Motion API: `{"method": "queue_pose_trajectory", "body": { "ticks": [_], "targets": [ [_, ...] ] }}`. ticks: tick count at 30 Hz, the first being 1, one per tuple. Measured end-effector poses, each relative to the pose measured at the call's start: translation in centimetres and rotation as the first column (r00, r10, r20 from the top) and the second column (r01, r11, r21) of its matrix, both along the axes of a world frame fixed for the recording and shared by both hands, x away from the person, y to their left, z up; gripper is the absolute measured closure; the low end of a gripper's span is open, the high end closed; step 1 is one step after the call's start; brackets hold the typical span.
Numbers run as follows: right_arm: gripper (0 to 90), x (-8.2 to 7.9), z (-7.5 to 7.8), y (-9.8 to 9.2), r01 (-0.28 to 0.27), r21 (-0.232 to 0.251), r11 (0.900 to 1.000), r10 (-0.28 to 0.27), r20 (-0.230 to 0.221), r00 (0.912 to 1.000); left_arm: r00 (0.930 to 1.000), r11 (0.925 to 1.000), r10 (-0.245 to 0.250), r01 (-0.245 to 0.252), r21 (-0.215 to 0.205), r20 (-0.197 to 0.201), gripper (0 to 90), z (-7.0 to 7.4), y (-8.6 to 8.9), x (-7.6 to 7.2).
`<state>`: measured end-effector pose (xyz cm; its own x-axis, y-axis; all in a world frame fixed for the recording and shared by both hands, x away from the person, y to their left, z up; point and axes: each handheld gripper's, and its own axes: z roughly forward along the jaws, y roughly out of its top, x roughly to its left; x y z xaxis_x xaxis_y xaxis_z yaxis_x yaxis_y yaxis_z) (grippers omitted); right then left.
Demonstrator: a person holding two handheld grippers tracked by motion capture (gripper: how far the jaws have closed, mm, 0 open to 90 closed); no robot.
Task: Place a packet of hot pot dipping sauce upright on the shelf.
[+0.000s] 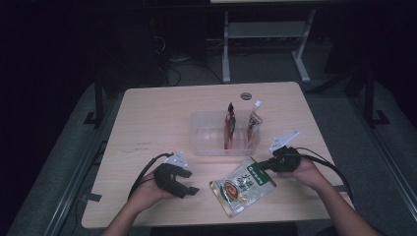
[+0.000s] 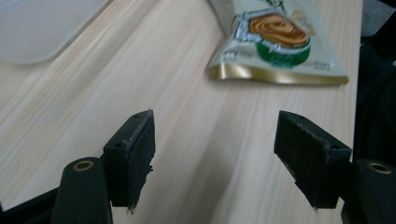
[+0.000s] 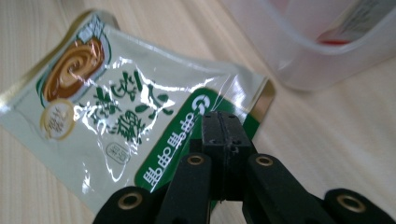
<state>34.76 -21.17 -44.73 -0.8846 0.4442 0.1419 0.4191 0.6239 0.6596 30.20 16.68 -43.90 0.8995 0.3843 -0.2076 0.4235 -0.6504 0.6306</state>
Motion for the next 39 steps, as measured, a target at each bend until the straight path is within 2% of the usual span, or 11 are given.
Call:
{"method": "queue_pose_trajectory", "body": {
  "ticks": [2,6,11,15,19,22,29,34,37,39],
  "targets": [
    [80.7,-0.2,0.4,-0.2,0.016,0.010,1.000,-0.016,0.019,0.9997,1.0000,0.9999,-0.008,0.008,-0.007,0.000,28.8,0.0,-0.8,-0.1],
    [68.4,-0.8,1.0,-0.6,0.050,0.044,0.998,-0.050,0.014,0.9986,0.9994,0.9993,-0.032,0.033,-0.018,0.013,28.8,0.0,-3.0,-0.2],
    [51.1,-1.4,1.0,-0.8,0.080,0.042,0.996,-0.081,0.018,0.9965,0.9988,0.9990,-0.039,0.040,-0.021,0.028,28.6,-0.1,-5.5,0.0],
    [45.1,-1.7,1.2,-1.2,0.100,0.053,0.994,-0.102,0.021,0.9946,0.9984,0.9991,-0.040,0.041,-0.008,0.039,28.6,-0.4,-7.0,0.6],
    [42.0,-1.7,1.3,-1.6,0.111,0.057,0.992,-0.112,0.026,0.9933,0.9986,0.9989,-0.046,0.046,0.007,0.026,29.5,-1.1,-8.3,1.1],
    [40.5,-1.7,1.1,-1.8,0.114,0.051,0.992,-0.116,0.025,0.9930,0.9981,0.9976,-0.059,0.058,0.038,0.020,29.6,-1.6,-9.1,1.3],
    [39.1,-1.7,1.3,-2.3,0.121,0.052,0.991,-0.122,0.035,0.9919,0.9980,0.9978,-0.062,0.062,0.020,0.001,31.6,-2.1,-9.7,1.1],
    [39.0,-1.6,1.3,-2.5,0.128,0.052,0.990,-0.130,0.039,0.9908,0.9968,0.9970,-0.076,0.076,0.014,0.025,34.7,-2.2,-10.3,0.6],
    [39.0,-1.6,1.3,-2.6,0.134,0.055,0.989,-0.137,0.041,0.9898,0.9953,0.9962,-0.081,0.079,0.038,0.053,37.3,-2.1,-10.6,0.4],
    [39.0,-1.6,1.3,-2.6,0.136,0.055,0.989,-0.138,0.040,0.9897,0.9964,0.9979,-0.062,0.061,0.025,0.058,42.4,-2.2,-10.6,0.3]
  ]
}}
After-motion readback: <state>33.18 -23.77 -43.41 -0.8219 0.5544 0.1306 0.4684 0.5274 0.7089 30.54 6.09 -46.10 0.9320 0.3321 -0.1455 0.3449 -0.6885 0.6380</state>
